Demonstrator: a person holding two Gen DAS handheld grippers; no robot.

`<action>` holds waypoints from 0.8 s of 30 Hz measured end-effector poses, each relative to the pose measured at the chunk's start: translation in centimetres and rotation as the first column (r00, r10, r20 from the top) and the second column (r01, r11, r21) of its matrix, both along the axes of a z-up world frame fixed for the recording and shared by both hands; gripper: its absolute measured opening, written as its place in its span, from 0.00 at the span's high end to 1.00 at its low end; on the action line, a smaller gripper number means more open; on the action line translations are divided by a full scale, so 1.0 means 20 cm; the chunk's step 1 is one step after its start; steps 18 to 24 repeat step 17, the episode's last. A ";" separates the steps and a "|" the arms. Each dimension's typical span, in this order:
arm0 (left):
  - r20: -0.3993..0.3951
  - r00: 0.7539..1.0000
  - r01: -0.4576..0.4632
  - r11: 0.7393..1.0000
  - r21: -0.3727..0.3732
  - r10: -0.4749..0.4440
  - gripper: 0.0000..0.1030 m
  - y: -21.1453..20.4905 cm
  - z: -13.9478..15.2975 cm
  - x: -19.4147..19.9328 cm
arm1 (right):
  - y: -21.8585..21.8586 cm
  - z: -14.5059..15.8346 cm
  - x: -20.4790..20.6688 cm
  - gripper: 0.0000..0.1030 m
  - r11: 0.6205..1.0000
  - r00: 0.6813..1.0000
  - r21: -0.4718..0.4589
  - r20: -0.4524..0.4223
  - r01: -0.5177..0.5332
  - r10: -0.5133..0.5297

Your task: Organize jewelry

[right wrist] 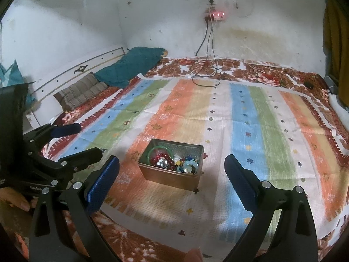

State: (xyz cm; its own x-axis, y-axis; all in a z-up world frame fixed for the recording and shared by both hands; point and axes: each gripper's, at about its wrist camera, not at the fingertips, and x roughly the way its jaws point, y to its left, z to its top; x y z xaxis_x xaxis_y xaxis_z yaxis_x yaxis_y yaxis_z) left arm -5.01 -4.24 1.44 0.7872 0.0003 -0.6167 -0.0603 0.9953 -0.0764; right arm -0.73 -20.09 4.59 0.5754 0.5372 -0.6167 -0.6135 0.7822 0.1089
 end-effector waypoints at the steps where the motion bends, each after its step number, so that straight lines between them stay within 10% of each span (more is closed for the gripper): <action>1: -0.001 1.000 0.000 1.000 0.000 0.000 0.06 0.00 0.00 0.00 | 0.00 0.00 0.00 0.05 1.000 1.000 0.001 0.000 0.000 0.000; 24: -0.003 1.000 0.005 1.000 -0.008 -0.005 0.06 -0.01 -0.01 0.00 | -0.01 -0.01 0.00 0.05 1.000 1.000 -0.008 -0.001 -0.003 0.003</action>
